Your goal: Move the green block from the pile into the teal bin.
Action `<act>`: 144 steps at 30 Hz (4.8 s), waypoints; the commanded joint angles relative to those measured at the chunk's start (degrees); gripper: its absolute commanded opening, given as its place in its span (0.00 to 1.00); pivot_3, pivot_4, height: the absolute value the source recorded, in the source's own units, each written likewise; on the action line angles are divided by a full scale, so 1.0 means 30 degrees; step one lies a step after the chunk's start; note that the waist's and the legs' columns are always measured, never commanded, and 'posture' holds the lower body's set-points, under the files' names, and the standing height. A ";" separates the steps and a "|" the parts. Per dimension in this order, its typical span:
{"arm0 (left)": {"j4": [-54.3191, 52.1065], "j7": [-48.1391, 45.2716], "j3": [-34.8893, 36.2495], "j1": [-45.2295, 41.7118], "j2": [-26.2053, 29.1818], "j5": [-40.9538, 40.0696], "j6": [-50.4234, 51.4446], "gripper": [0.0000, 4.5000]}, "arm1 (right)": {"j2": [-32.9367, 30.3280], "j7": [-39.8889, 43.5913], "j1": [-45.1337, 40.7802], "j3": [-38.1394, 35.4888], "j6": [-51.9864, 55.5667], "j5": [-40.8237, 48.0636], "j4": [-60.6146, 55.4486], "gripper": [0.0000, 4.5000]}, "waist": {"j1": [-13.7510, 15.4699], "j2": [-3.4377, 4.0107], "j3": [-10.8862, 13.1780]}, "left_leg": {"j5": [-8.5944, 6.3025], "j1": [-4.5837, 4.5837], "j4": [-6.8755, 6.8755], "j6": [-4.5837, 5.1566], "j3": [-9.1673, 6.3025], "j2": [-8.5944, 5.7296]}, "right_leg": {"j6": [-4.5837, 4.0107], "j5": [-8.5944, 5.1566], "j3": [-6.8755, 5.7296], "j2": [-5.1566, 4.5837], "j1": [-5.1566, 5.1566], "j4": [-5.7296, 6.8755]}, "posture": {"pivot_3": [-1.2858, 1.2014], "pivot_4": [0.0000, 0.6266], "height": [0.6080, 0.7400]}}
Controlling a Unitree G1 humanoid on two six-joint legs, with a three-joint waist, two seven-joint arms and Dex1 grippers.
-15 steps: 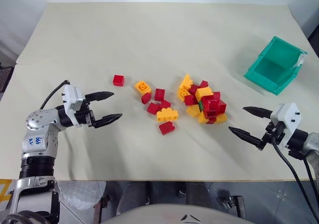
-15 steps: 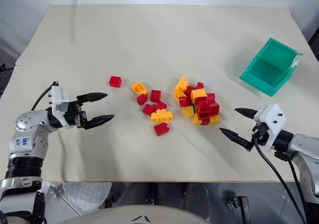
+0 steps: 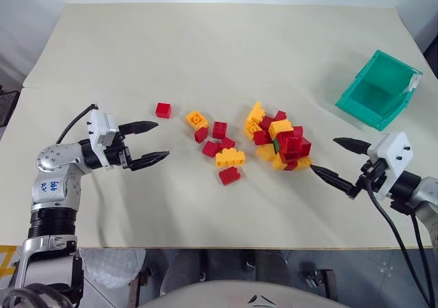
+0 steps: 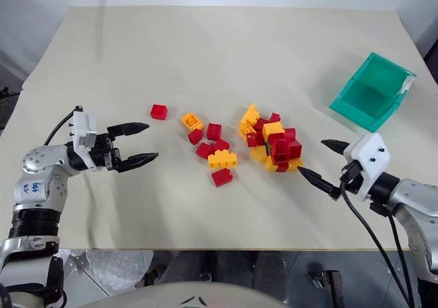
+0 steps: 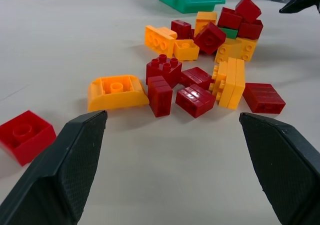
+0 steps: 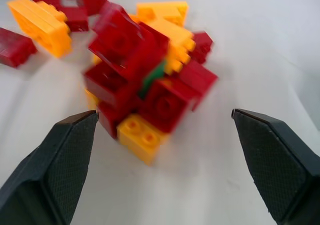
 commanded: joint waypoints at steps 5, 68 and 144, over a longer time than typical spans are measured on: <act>0.0702 -0.1647 -0.0519 -0.1407 -0.0578 -0.0373 -0.0360 1.00 | 0.1166 -0.4831 0.0295 0.0136 0.5448 0.5297 -0.7457 0.63 | -0.0021 -0.0009 -0.0002 | 0.0000 0.0004 0.0001 -0.0001 -0.0003 0.0006 | -0.0001 0.0000 0.0003 0.0004 -0.0002 0.0004 | 0.52 0.24 1.00; 0.2537 -0.2199 -0.0572 -0.3182 -0.1866 -0.0041 -0.1630 1.00 | 0.1327 -0.6366 -0.5832 0.4006 0.6704 0.1488 -0.6464 0.01 | -0.0081 -0.0068 -0.0007 | 0.0008 0.0002 0.0028 0.0028 0.0043 0.0000 | 0.0016 0.0013 0.0050 0.0032 -0.0010 0.0016 | 0.52 0.24 1.00; 0.0591 -0.1822 -0.0933 -0.1956 -0.4216 -0.0587 -0.2515 1.00 | -0.1310 -0.2727 -1.4674 1.2009 1.4649 -0.1461 0.3169 1.00 | -0.0116 -0.0096 -0.0005 | -0.0014 -0.0081 0.0287 0.0058 0.0009 0.0004 | 0.0047 0.0066 0.0027 0.0003 0.0002 0.0063 | 0.52 0.24 1.00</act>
